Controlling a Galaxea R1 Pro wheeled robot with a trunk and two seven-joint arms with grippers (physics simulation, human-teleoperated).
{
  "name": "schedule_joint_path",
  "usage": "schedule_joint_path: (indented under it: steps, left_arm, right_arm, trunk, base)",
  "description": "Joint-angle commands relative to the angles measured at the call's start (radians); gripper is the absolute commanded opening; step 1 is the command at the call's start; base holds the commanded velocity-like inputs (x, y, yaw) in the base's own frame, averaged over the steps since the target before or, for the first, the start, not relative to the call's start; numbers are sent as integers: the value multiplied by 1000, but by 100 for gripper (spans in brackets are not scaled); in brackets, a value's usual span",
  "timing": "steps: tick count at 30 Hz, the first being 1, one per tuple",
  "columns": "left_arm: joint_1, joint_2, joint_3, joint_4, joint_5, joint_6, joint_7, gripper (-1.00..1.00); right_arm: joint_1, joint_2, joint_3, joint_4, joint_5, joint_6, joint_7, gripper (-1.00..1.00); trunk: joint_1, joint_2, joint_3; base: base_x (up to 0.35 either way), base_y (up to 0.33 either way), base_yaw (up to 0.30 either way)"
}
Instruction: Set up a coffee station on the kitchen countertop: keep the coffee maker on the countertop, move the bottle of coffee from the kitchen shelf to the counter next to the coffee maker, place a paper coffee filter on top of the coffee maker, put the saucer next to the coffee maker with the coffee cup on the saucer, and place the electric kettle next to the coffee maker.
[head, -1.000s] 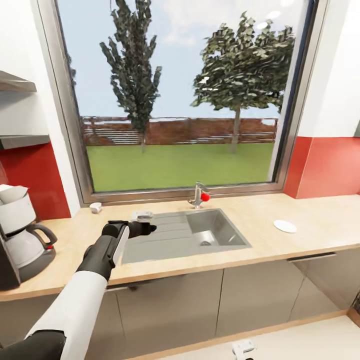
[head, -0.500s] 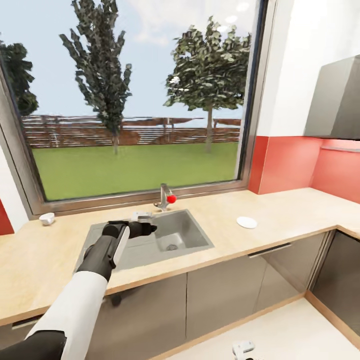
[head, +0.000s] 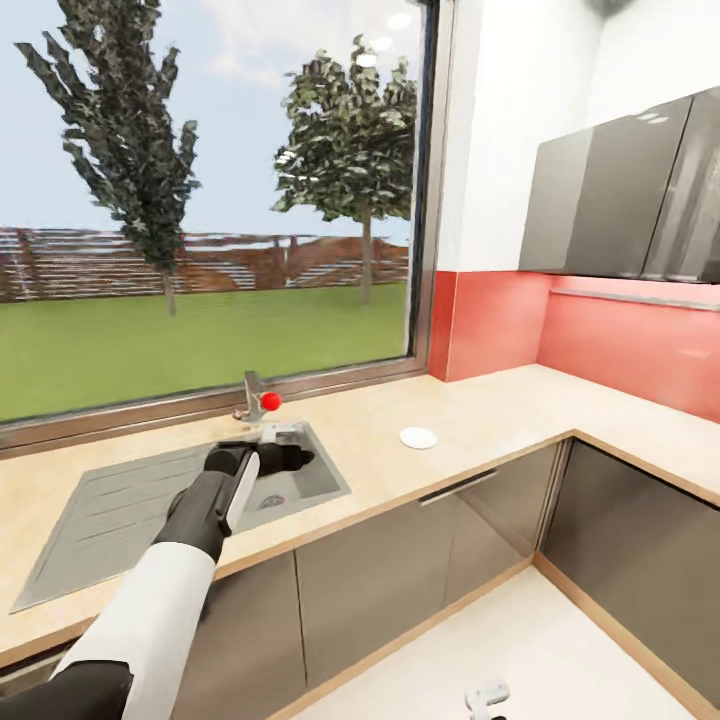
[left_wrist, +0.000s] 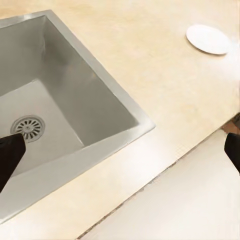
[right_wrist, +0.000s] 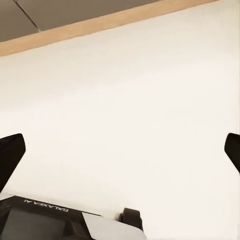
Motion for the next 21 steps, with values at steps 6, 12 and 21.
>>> schedule_joint_path:
  steps: [6, 12, 21]
  left_arm:
    - [1, -1, 3, -1, -3, 5, -4, 100]
    - [1, -1, 3, -1, -3, 5, -4, 100]
    - [1, 1, 3, -1, -3, 5, -4, 100]
  right_arm:
    - [0, 0, -9, -1, 9, 1, 3, 100]
    - [0, 0, -9, -1, 9, 1, 3, 100]
    - [0, -4, -5, 3, 17, 2, 7, 100]
  trunk:
    - [1, -1, 0]
    - [1, -1, -1]
    - [1, -1, -2]
  base:
    - [134, -263, -300]
    - [241, -187, -298]
    - [318, -28, -51]
